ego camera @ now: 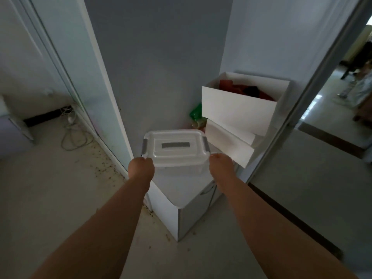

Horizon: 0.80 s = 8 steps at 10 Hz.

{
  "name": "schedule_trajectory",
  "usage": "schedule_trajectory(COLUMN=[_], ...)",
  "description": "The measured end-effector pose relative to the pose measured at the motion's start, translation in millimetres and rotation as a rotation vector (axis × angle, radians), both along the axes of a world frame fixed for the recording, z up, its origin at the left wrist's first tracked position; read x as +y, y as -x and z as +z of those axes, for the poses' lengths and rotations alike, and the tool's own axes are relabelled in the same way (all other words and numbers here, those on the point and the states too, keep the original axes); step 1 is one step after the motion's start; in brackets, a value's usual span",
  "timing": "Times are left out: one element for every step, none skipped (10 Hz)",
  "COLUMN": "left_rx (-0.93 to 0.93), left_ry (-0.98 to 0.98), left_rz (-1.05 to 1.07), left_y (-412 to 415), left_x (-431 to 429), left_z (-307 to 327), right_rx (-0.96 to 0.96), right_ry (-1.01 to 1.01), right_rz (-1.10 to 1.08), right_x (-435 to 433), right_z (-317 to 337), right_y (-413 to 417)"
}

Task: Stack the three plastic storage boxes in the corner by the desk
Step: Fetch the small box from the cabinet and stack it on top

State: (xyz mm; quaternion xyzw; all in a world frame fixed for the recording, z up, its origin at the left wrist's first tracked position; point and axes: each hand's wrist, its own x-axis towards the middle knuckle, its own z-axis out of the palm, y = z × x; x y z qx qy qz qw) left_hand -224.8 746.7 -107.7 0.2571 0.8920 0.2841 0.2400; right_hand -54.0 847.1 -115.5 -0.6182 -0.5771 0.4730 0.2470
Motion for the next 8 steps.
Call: schedule_trajectory(left_rx=[-0.229, -0.162, -0.139, -0.159, -0.164, -0.180, -0.173, -0.168], left_ry=[-0.180, -0.105, -0.086, -0.101, -0.082, -0.049, -0.013, 0.028], left_rz=[0.291, 0.309, 0.339, 0.392, 0.421, 0.422, 0.412, 0.389], left_y=[11.4, 19.9, 24.9, 34.2, 43.2, 55.5, 66.2, 75.3], left_x=[27.0, 46.1, 54.6, 67.0, 78.4, 92.2, 105.1, 117.3], left_z=[-21.2, -38.9, -45.7, -58.1, -63.9, -71.6, -78.3, -83.3], right_rx=[-0.048, -0.098, -0.064, -0.035, -0.040, -0.052, -0.054, -0.059], right_ry=[0.011, 0.043, 0.088, 0.130, 0.134, 0.152, 0.171, 0.210], right_rz=[0.059, 0.129, 0.119, 0.100, 0.090, 0.051, 0.010, -0.006], right_x=[34.9, 59.8, 72.6, 89.8, 100.0, 110.7, 119.8, 129.7], right_z=[-12.5, -25.8, -35.3, -48.2, -56.8, -65.0, -71.4, -80.7], right_y=[5.3, 13.4, 20.2, 30.7, 40.3, 51.9, 59.8, 66.2])
